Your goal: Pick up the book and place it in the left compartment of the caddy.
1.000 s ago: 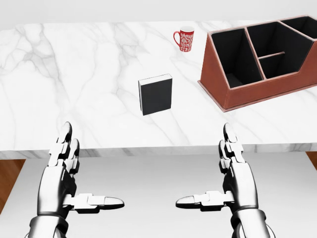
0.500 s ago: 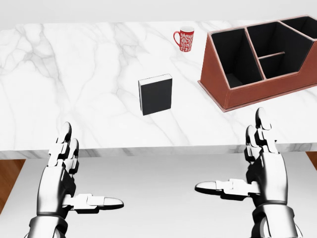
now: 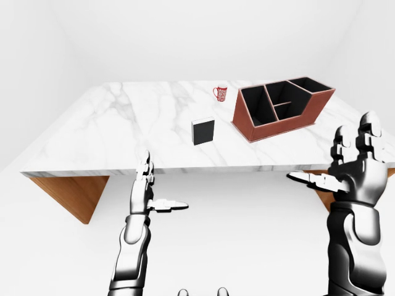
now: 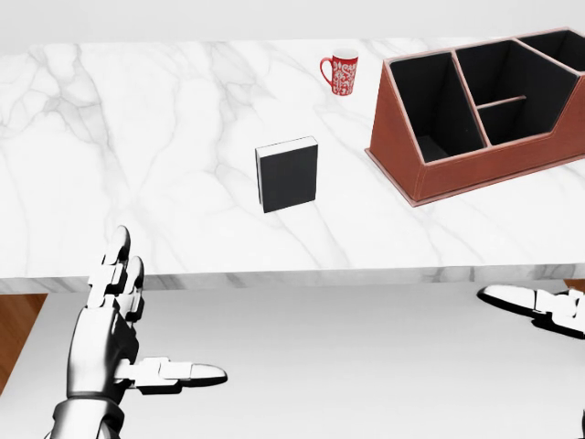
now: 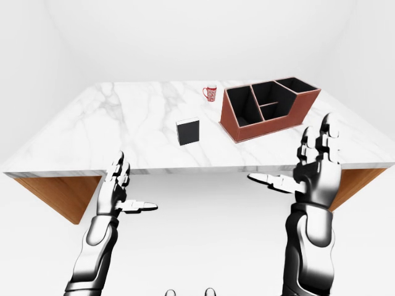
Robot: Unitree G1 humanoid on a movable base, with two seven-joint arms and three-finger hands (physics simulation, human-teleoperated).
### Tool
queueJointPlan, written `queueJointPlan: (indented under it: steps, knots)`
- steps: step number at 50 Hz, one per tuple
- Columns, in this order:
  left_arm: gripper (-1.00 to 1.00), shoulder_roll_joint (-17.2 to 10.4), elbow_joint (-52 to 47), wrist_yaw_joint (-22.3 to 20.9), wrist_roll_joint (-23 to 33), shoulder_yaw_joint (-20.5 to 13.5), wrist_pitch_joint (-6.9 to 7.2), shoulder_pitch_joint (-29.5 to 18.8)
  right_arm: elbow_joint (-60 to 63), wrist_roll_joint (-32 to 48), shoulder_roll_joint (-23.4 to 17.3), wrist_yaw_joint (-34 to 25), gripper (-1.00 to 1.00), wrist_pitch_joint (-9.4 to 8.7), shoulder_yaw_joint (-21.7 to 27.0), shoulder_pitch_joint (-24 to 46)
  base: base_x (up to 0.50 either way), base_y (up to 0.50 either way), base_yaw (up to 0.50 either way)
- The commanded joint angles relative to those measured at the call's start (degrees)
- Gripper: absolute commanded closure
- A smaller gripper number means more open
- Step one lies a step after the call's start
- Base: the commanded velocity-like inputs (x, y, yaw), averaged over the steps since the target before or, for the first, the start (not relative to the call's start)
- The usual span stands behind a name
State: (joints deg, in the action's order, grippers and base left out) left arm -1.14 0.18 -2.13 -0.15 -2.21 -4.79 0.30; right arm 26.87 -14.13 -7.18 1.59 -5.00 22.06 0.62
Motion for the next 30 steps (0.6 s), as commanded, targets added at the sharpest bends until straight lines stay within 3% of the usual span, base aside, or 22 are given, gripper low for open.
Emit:
queueJointPlan:
  steps: [1,5,6,11,16,30]
  knots:
    - [-1.00,0.21,-2.48,0.26,0.52,0.46,1.39,0.87,3.05,-5.43,-3.39,0.55,-1.00,0.00,8.00,0.61,0.00,0.00,0.00]
    - [-1.00,0.17,-1.55,0.17,0.72,0.49,0.76,0.66,3.47,-6.93,-4.49,0.71,-1.00,0.00,10.57,0.56,0.00,0.00,0.00]
    - [-1.00,0.03,0.40,0.07,0.65,0.24,-0.21,-0.08,3.30,-7.54,-4.63,0.61,-1.00,0.00,11.16,0.58,0.00,0.00,0.00]
    - [-1.00,0.26,-2.04,0.05,0.86,0.72,0.72,1.08,3.07,-10.87,-6.14,0.67,-1.00,0.00,15.00,0.24,0.00,0.00,0.00]
    - [-1.00,0.10,-2.21,1.51,4.56,1.56,-0.21,1.49,0.26,-15.04,-6.42,1.04,-1.00,0.00,17.68,-0.25,0.00,0.00,0.00]
    - [-1.00,0.02,1.69,0.46,4.06,1.14,-0.21,-0.11,-2.34,-24.68,-9.19,1.29,-1.00,0.00,26.90,-3.81,0.00,0.00,0.00]
